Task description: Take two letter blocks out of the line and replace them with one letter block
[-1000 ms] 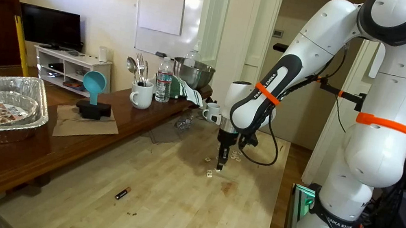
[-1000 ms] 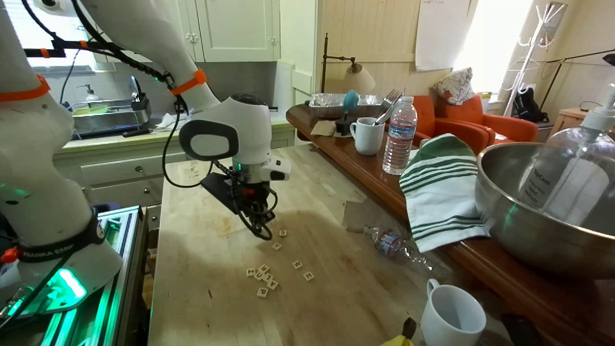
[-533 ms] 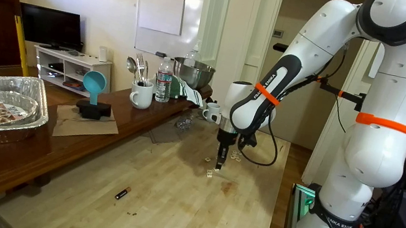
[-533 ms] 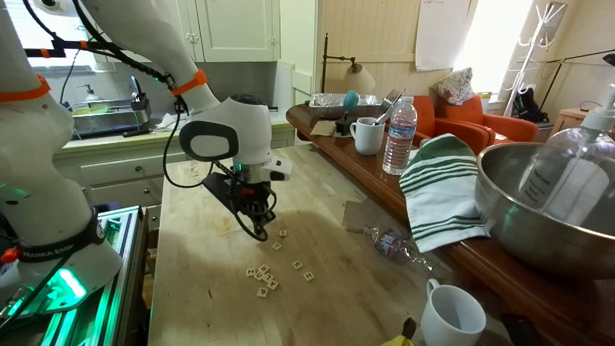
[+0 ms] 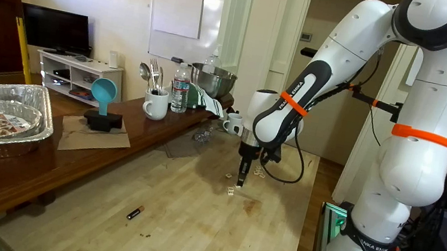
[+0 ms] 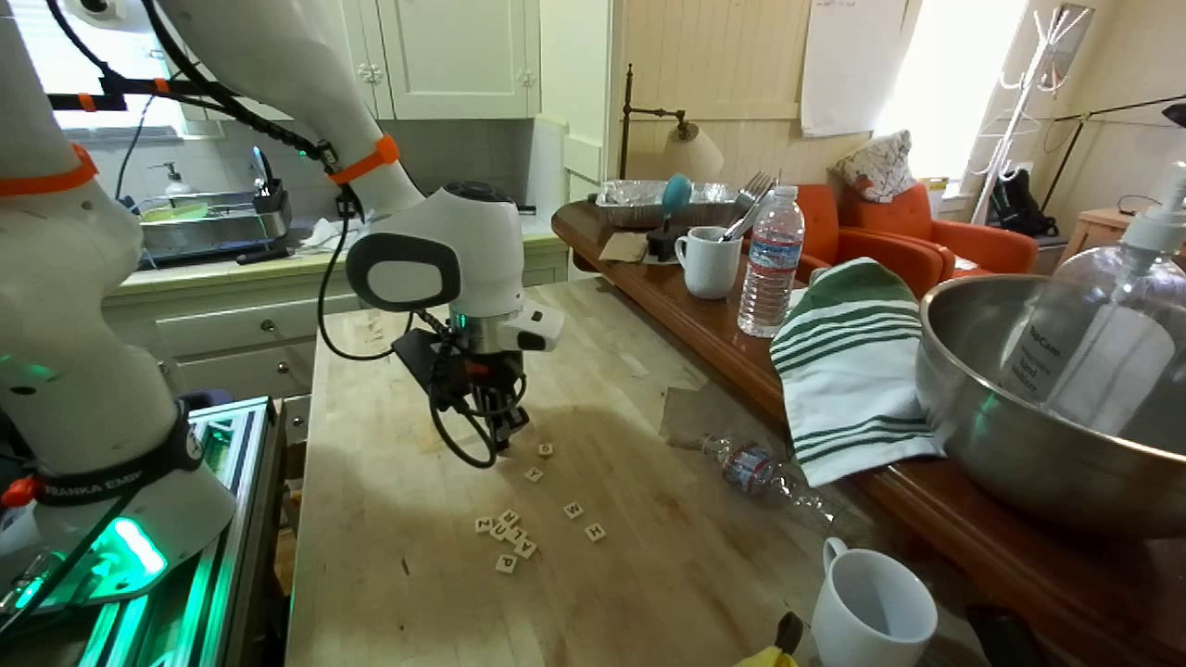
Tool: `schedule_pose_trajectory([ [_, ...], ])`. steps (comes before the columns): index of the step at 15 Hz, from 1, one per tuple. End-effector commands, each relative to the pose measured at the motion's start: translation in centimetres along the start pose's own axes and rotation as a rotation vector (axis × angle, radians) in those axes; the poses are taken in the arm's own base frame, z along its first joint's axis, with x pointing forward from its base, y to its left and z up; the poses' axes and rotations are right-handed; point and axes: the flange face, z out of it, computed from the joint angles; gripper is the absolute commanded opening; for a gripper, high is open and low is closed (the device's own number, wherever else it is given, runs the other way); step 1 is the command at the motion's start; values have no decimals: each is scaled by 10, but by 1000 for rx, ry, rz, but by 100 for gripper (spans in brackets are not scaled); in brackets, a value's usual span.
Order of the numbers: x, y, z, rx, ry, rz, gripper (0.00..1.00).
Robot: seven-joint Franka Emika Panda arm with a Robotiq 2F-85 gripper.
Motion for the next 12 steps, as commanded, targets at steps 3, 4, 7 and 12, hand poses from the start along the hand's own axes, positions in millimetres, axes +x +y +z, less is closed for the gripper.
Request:
schedule_pose_trajectory([
  [3, 6, -7, 13, 3, -1, 62, 0],
  [4, 6, -8, 14, 1, -1, 67, 0],
  [7, 10, -10, 15, 3, -1, 82, 0],
  [12, 15, -14, 15, 2, 1, 99, 0],
])
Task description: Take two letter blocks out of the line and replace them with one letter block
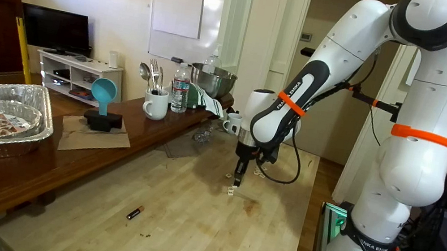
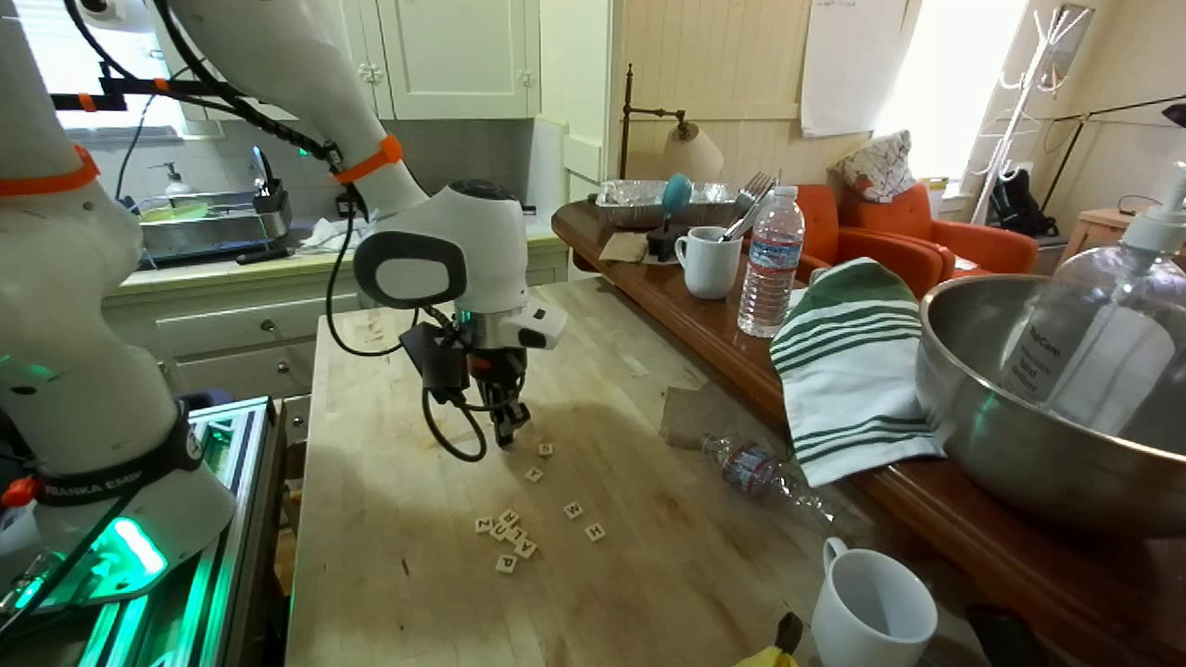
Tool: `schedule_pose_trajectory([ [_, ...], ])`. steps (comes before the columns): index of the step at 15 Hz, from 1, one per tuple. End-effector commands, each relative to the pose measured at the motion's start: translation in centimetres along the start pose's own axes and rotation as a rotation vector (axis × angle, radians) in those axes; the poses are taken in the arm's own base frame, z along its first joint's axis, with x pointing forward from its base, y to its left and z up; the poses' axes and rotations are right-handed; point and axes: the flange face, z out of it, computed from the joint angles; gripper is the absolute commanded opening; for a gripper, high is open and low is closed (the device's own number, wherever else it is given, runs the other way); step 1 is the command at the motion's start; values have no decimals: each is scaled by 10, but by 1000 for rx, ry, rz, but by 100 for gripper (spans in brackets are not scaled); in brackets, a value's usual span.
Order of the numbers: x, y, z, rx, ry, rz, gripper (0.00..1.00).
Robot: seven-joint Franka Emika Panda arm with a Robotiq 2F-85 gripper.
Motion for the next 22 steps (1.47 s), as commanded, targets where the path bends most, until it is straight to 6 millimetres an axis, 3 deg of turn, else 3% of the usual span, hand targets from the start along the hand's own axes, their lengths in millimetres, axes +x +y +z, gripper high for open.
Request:
schedule_pose_trajectory([
  [1, 6, -9, 15, 3, -4, 29, 0],
  [22, 8, -16, 19, 9, -25, 140, 0],
])
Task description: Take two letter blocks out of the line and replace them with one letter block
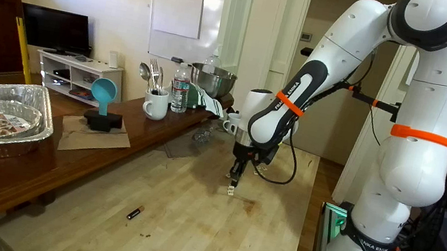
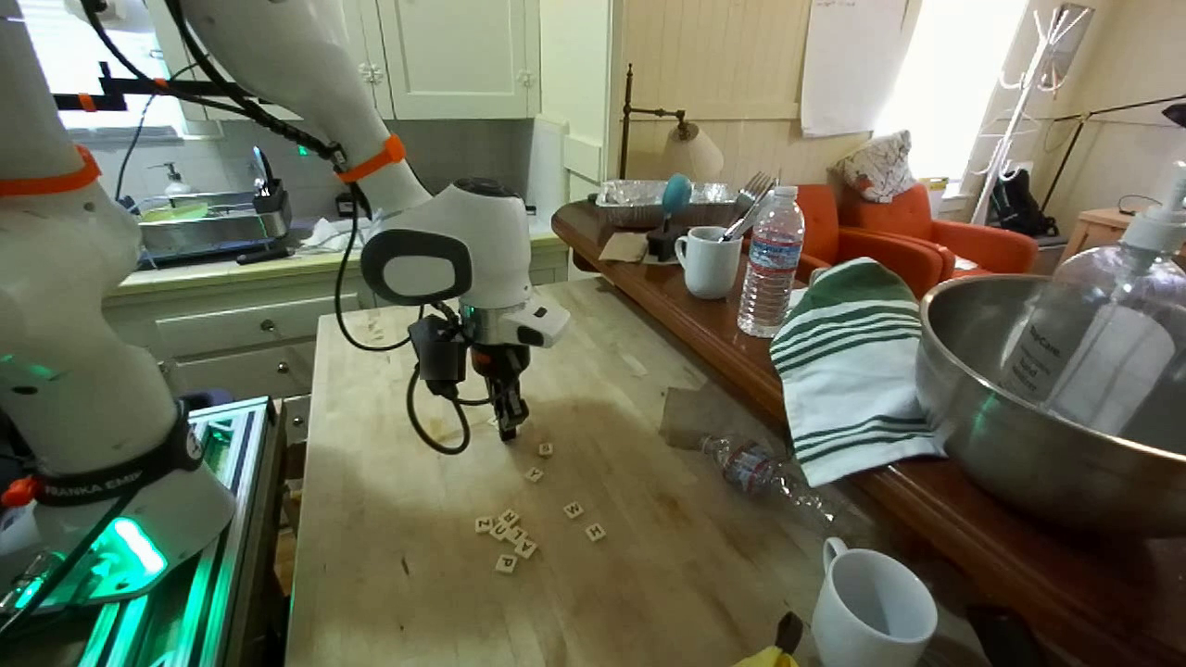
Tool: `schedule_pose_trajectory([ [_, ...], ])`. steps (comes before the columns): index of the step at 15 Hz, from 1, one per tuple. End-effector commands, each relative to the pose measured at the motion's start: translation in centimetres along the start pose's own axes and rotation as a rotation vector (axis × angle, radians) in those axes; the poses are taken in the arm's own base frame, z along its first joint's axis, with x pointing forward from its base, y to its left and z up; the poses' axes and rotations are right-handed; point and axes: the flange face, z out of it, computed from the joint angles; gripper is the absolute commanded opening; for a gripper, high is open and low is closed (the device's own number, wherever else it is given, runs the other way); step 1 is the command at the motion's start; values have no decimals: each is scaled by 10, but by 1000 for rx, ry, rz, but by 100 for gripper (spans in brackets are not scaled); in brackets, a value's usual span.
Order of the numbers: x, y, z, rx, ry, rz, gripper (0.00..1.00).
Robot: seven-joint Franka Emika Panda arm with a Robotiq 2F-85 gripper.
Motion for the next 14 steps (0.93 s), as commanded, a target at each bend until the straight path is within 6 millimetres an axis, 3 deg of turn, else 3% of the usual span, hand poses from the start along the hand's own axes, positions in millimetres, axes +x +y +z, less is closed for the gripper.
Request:
schedule_pose_trajectory([
  [1, -1, -9, 19, 9, -31, 31, 0],
  [6, -1, -10, 19, 5, -31, 38, 0],
  [14, -1, -9, 3, 10, 2, 39, 0],
])
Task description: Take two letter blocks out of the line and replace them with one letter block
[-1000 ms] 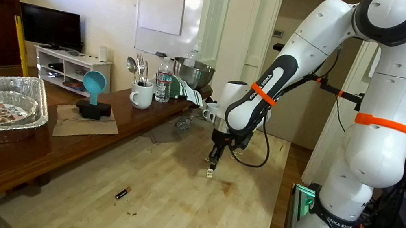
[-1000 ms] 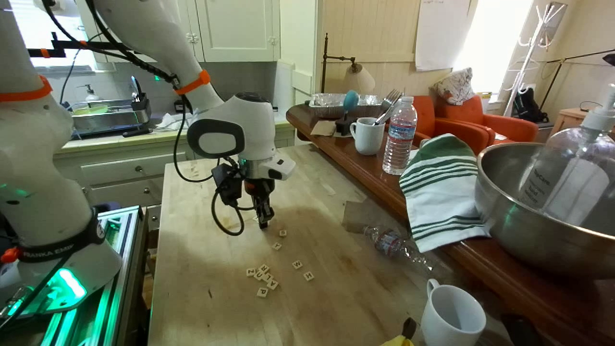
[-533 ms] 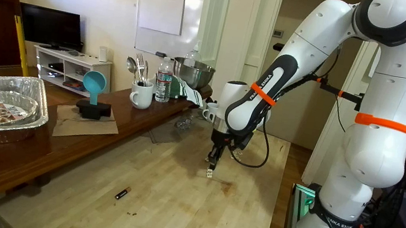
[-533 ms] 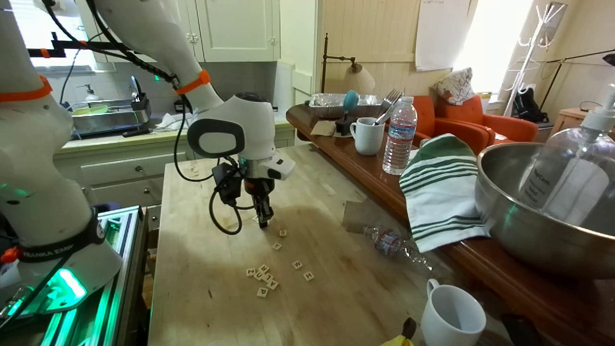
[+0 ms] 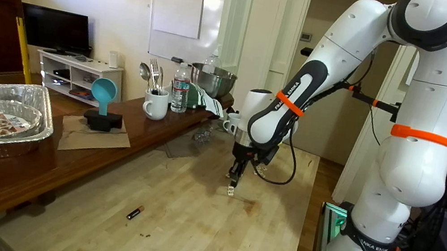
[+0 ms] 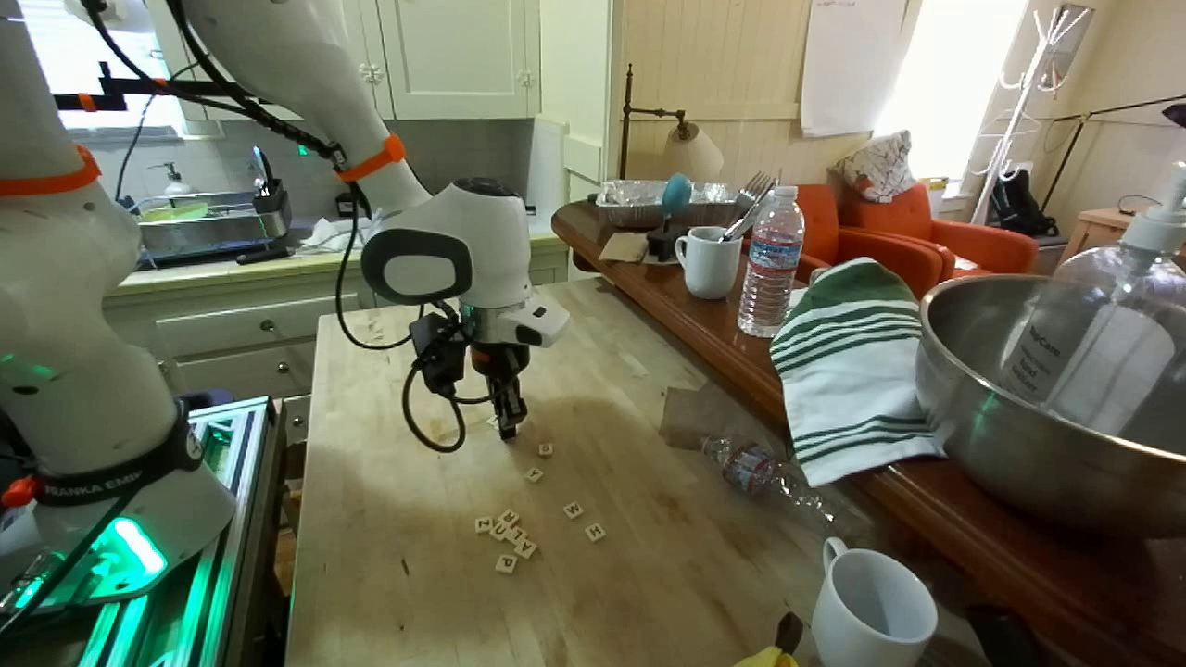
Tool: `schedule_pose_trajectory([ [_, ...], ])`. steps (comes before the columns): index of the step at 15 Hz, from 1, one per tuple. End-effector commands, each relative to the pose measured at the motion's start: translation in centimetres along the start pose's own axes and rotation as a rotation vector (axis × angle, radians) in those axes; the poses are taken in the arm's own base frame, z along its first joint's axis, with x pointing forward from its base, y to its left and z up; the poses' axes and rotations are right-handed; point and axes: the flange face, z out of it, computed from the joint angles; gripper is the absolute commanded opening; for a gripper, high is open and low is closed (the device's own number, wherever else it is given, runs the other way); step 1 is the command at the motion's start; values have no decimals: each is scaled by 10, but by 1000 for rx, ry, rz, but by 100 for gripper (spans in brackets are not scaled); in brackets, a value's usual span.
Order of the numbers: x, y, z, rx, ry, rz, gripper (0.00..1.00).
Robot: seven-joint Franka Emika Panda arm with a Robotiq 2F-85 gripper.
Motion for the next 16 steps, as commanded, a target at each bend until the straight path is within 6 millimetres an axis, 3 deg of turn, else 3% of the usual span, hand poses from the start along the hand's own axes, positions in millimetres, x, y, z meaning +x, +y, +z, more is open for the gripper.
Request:
schedule_pose_trajectory([
  [1, -2, -7, 1, 18, 7, 10, 0],
  [16, 1, -8, -19, 30, 58, -55, 0],
])
